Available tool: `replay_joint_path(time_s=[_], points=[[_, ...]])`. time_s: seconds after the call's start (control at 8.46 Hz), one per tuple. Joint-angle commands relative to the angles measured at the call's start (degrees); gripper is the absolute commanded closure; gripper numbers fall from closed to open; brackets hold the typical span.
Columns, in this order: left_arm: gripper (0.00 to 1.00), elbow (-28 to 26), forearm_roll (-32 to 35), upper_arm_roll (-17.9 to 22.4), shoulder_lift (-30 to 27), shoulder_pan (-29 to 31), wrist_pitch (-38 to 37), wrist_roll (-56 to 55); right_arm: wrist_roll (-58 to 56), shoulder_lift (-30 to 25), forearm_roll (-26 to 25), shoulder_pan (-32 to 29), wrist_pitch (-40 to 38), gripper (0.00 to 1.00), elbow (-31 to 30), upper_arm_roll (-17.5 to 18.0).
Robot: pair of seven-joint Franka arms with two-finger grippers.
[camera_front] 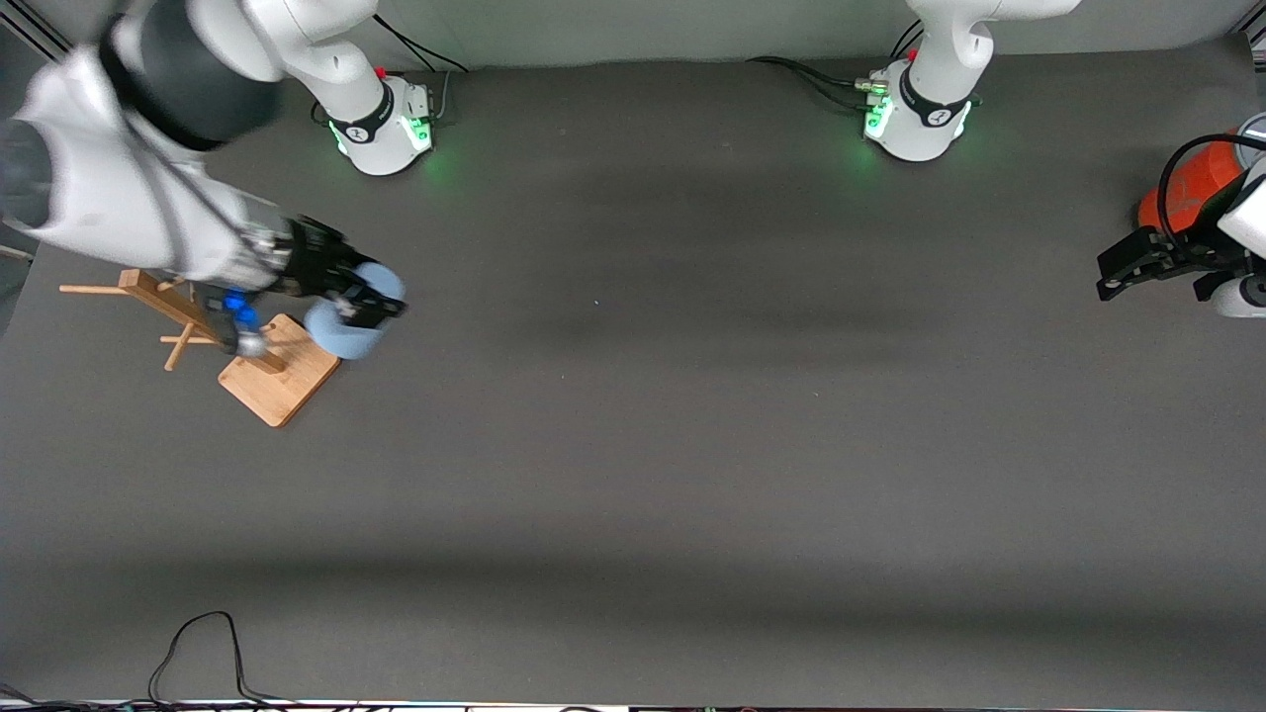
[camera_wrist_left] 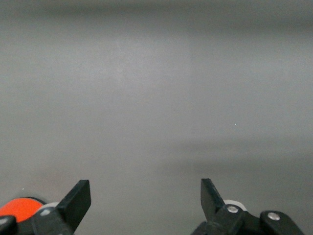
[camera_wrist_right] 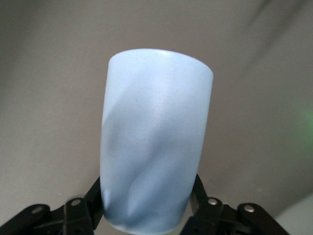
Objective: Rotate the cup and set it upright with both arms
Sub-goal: 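Pull the cup off the peg and lay it on the table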
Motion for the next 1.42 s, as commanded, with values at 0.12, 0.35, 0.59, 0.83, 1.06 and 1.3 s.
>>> replay_joint_path(time_s=[0.12,0.35,0.59,0.83,1.06,1.3], points=[[0.00,0.39,-0.10,0.06,0.65,0.40,-1.29,-1.03,-2.69,11.62,-8.31,11.60,16.41,0.65,4.36,-0.70],[0.00,0.48,-0.02,0.06,1.96,0.40,-2.43,-6.89,-2.78,23.56,-17.78,17.85,21.98,0.65,10.67,-0.70],[0.00,0.48,-0.01,0.06,2.49,0.40,-2.52,-7.36,-2.87,36.57,-21.10,24.27,22.00,0.70,23.48,-0.43],[0.00,0.48,0.07,-0.03,2.67,0.49,-2.52,-7.44,-4.17,38.83,-21.18,25.89,22.00,0.72,24.95,-0.43],[0.00,0.39,0.07,-0.03,2.67,0.40,-2.61,-8.15,-8.74,38.04,-21.10,26.06,21.21,0.68,24.25,-0.43],[0.00,0.39,-0.01,0.06,3.11,0.49,-2.61,-8.15,-11.82,37.78,-21.10,25.71,19.20,0.49,24.34,-0.87]])
